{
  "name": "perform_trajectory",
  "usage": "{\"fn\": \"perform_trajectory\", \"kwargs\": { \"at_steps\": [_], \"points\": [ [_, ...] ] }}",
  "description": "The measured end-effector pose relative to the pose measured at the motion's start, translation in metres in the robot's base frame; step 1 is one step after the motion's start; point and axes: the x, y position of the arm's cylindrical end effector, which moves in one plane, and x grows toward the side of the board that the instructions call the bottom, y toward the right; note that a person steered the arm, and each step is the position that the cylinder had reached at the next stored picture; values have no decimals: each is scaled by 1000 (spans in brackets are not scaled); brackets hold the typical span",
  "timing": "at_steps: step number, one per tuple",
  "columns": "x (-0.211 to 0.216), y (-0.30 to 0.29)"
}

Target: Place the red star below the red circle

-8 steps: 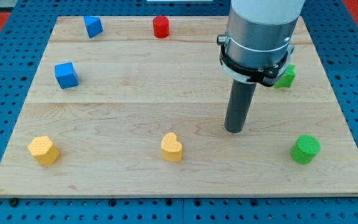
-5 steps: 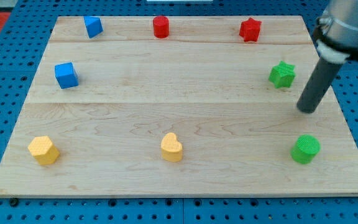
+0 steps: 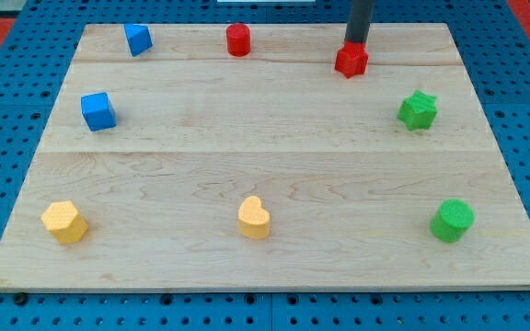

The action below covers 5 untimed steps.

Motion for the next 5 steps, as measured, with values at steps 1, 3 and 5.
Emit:
{"fn": "perform_trajectory", "kwargs": {
  "at_steps": [1,3,5],
  "points": [
    [-2,49],
    [22,0],
    [29,-97]
  ]
}}
